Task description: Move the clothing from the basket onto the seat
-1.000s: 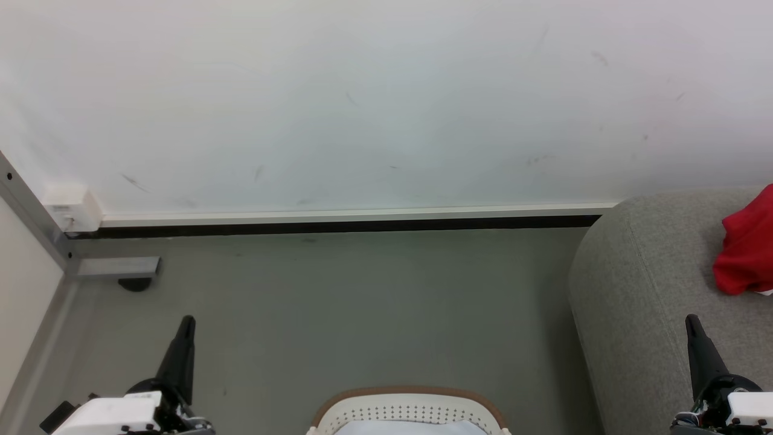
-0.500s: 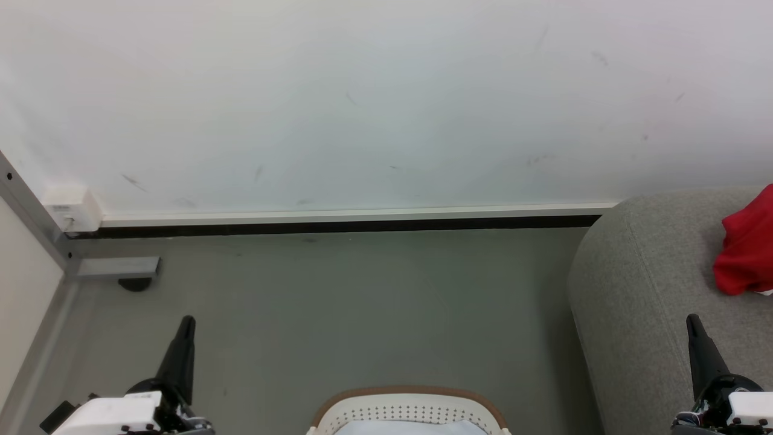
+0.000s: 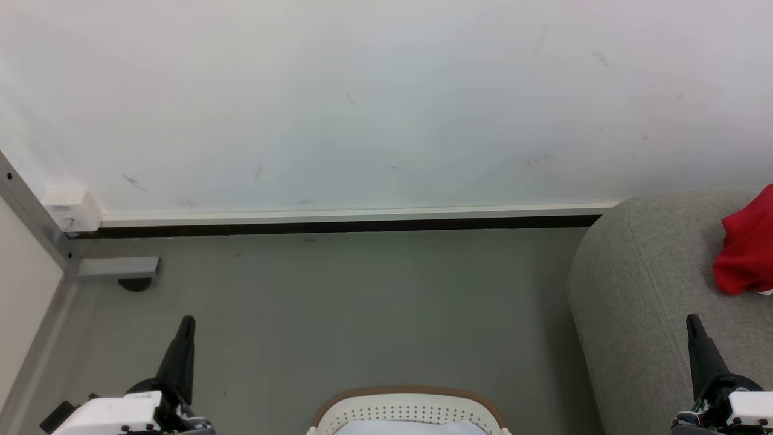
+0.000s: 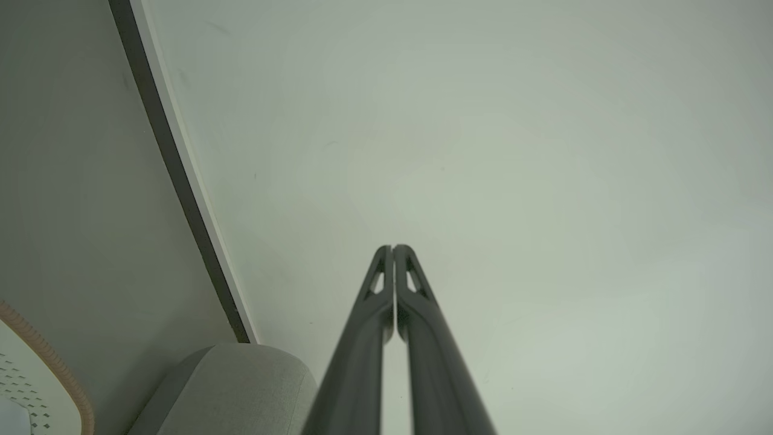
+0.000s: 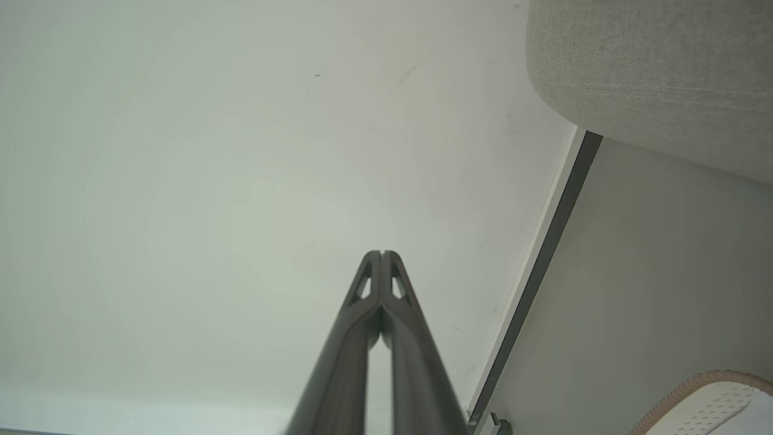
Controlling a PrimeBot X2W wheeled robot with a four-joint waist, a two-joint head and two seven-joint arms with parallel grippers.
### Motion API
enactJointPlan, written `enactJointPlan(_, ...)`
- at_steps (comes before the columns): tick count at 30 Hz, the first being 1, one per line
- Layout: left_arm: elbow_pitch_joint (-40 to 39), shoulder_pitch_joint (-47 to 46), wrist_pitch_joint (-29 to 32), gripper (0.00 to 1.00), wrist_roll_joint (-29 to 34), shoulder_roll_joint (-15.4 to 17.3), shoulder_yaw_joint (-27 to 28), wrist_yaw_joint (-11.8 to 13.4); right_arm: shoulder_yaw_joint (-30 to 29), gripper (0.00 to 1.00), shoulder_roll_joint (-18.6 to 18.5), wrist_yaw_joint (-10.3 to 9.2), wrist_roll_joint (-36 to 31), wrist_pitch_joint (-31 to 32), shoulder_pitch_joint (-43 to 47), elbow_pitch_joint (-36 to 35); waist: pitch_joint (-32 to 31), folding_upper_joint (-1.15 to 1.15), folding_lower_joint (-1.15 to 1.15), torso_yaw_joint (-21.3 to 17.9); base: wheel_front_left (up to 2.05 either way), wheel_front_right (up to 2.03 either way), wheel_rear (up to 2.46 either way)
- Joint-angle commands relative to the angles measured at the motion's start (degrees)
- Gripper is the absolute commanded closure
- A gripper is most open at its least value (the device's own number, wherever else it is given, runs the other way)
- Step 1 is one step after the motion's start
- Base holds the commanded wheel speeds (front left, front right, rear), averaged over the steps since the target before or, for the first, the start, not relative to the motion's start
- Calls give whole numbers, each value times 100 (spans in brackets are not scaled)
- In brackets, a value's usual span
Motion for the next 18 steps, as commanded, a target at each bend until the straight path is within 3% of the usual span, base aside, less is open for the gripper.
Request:
enactJointPlan(1,-15,-50,20,100,-72,9,14,-23,14,100,-34,-12,35,-34,-35,-18,0,0,0,0,0,0,0)
enactJointPlan(18,-15,-50,19,100,-72,10,13,-23,58,100,-72,-12,75,-69,-29,-24,0,0,0,0,0,0,0)
